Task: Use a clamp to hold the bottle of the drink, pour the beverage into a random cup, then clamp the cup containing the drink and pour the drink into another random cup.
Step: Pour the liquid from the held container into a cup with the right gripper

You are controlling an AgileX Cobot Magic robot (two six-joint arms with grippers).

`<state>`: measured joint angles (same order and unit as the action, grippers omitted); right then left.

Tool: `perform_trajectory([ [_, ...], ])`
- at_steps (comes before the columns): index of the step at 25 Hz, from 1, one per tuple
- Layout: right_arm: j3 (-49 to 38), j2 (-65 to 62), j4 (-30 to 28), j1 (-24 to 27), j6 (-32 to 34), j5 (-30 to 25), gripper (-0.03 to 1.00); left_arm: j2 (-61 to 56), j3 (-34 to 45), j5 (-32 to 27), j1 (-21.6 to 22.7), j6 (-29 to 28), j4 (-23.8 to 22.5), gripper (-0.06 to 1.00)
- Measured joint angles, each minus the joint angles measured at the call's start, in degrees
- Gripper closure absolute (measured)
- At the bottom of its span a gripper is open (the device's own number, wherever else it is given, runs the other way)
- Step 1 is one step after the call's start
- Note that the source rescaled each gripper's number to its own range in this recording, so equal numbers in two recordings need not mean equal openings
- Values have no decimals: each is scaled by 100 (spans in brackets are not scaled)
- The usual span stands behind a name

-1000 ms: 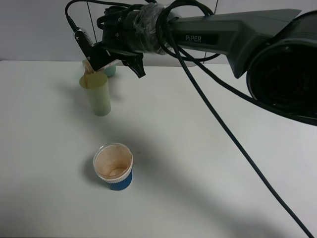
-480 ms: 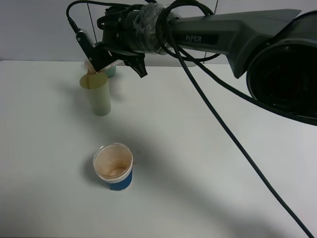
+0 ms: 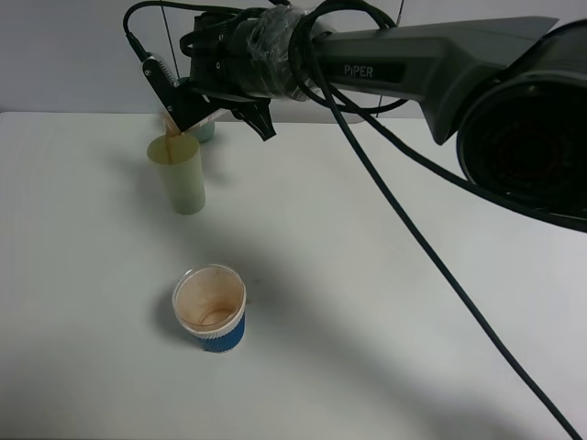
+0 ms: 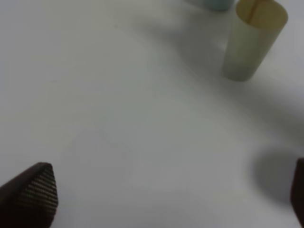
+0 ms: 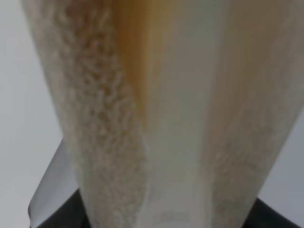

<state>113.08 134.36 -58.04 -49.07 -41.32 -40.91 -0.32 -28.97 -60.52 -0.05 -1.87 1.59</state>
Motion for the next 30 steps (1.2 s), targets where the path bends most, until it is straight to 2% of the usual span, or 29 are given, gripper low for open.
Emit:
perform_trajectory([
  [30, 0, 0, -526, -103, 0, -16, 95, 0, 0, 0, 0, 0, 0, -3],
])
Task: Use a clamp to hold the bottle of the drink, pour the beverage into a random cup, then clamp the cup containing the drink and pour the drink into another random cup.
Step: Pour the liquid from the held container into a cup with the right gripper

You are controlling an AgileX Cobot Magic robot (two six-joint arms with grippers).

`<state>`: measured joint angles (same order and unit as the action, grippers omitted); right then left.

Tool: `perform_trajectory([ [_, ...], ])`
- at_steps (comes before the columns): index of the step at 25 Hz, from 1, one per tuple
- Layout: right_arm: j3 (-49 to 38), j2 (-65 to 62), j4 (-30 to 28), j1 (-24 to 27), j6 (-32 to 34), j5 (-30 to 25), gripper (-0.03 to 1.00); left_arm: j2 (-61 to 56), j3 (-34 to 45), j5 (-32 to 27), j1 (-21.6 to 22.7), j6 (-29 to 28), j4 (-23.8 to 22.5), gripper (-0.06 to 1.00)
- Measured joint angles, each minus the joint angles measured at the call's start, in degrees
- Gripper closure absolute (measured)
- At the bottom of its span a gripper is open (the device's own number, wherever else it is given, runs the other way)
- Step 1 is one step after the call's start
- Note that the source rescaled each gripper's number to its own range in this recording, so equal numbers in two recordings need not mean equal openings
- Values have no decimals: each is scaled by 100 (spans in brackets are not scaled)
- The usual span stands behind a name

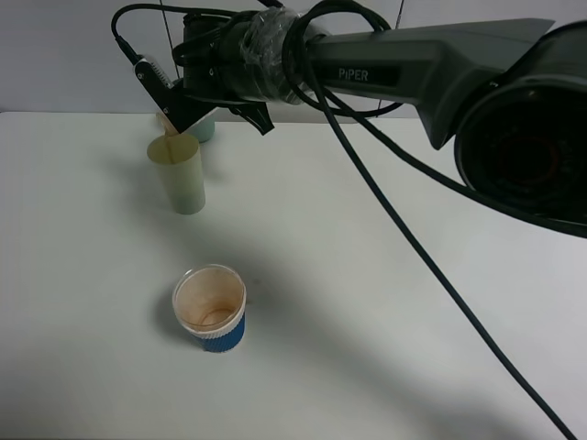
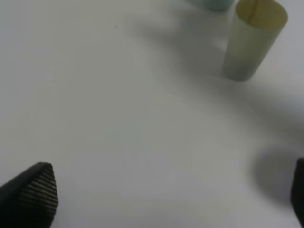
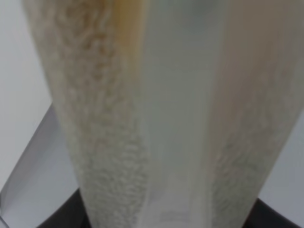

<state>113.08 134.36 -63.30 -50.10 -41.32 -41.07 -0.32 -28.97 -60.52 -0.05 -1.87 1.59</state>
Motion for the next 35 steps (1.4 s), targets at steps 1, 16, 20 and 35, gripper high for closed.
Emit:
perform_trajectory([
  [1, 0, 0, -12, 0, 0, 0, 95, 0, 0, 0, 0, 0, 0, -3],
  [16, 0, 0, -225, -28, 0, -17, 95, 0, 0, 0, 0, 0, 0, -3],
  [20, 0, 0, -284, -28, 0, -17, 95, 0, 0, 0, 0, 0, 0, -3],
  [35, 0, 0, -453, -190, -1, -17, 95, 0, 0, 0, 0, 0, 0, -3],
])
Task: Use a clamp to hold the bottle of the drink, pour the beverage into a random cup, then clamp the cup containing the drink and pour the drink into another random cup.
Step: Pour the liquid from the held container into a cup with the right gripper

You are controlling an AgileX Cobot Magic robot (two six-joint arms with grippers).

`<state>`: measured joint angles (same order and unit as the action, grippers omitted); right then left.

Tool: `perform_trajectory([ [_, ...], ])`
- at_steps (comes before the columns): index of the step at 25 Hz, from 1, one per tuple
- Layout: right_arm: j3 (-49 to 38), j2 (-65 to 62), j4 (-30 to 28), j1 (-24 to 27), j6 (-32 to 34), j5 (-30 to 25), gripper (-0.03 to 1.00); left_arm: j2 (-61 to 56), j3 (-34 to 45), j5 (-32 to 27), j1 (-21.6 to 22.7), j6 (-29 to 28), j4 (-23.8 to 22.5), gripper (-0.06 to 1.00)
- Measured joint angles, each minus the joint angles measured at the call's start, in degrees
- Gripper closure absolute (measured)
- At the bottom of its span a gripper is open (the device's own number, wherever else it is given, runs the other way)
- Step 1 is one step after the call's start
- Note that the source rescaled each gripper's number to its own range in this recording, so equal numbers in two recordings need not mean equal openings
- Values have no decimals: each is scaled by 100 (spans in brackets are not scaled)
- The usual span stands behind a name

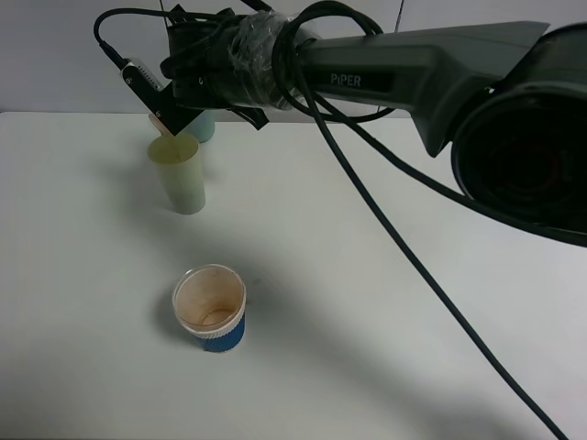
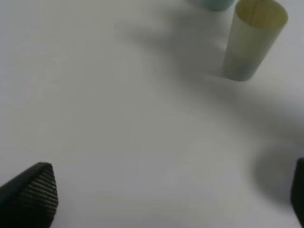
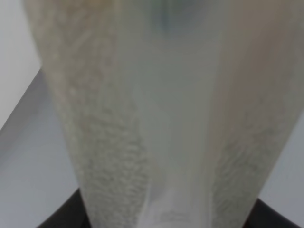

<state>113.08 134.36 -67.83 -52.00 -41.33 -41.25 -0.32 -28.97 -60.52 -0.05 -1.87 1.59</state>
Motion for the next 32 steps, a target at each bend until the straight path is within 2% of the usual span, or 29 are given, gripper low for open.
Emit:
perform_trajectory([
  [15, 0, 0, -63, -214, -275, -440, 95, 0, 0, 0, 0, 0, 0, -3],
  [20, 0, 0, -57, -226, -563, -628, 95, 0, 0, 0, 0, 0, 0, -3],
  [32, 0, 0, -58, -237, -835, -738, 95, 0, 0, 0, 0, 0, 0, -3],
])
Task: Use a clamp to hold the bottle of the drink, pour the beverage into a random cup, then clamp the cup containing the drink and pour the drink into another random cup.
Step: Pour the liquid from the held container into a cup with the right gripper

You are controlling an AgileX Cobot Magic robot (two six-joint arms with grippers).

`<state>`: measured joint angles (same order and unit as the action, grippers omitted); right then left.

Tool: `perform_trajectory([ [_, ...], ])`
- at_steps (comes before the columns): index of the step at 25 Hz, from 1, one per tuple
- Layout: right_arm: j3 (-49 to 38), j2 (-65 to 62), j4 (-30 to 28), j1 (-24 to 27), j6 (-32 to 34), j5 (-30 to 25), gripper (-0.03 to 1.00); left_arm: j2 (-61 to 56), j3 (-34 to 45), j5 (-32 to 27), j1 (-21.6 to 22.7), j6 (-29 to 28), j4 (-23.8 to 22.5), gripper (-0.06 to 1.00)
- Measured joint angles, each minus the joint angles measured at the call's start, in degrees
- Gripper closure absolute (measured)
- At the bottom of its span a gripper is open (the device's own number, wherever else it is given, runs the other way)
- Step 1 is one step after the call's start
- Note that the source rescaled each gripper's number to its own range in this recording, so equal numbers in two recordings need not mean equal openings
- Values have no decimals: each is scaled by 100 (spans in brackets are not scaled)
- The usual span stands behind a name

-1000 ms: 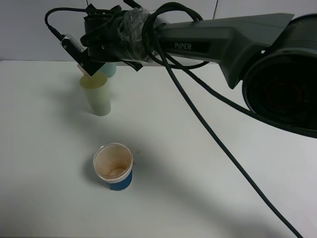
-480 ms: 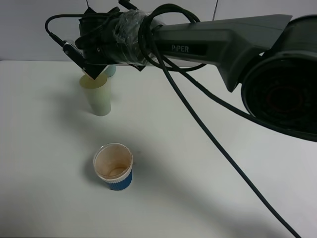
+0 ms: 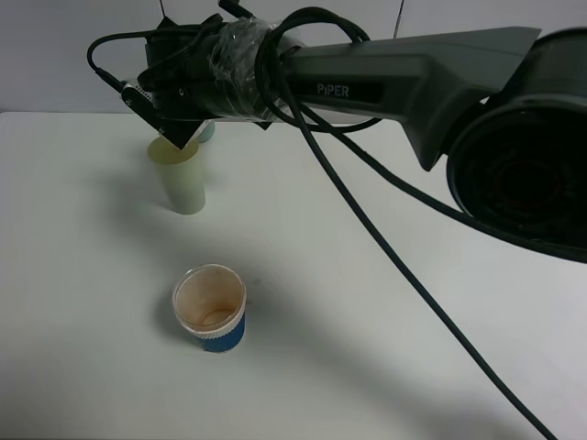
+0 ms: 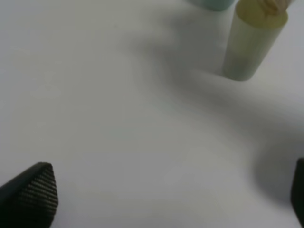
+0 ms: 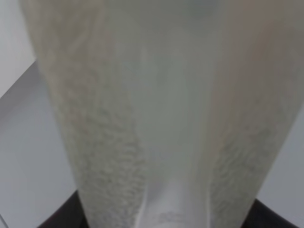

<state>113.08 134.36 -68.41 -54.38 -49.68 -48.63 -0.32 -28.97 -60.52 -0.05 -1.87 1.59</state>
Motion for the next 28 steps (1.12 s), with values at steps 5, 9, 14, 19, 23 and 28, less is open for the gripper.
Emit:
perform_trajectory([
  [5, 0, 0, -135, 0, -18, 30, 95, 0, 0, 0, 0, 0, 0, -3],
  [9, 0, 0, -240, 0, 52, 190, 95, 0, 0, 0, 0, 0, 0, -3],
  [14, 0, 0, -434, 0, 91, 316, 95, 0, 0, 0, 0, 0, 0, -3],
  [19, 0, -5, -559, 0, 135, 390, 95, 0, 0, 0, 0, 0, 0, -3],
  [23, 0, -5, -713, 0, 199, 489, 95, 0, 0, 0, 0, 0, 0, -3],
  [28, 0, -5, -895, 0, 227, 489, 95, 0, 0, 0, 0, 0, 0, -3],
])
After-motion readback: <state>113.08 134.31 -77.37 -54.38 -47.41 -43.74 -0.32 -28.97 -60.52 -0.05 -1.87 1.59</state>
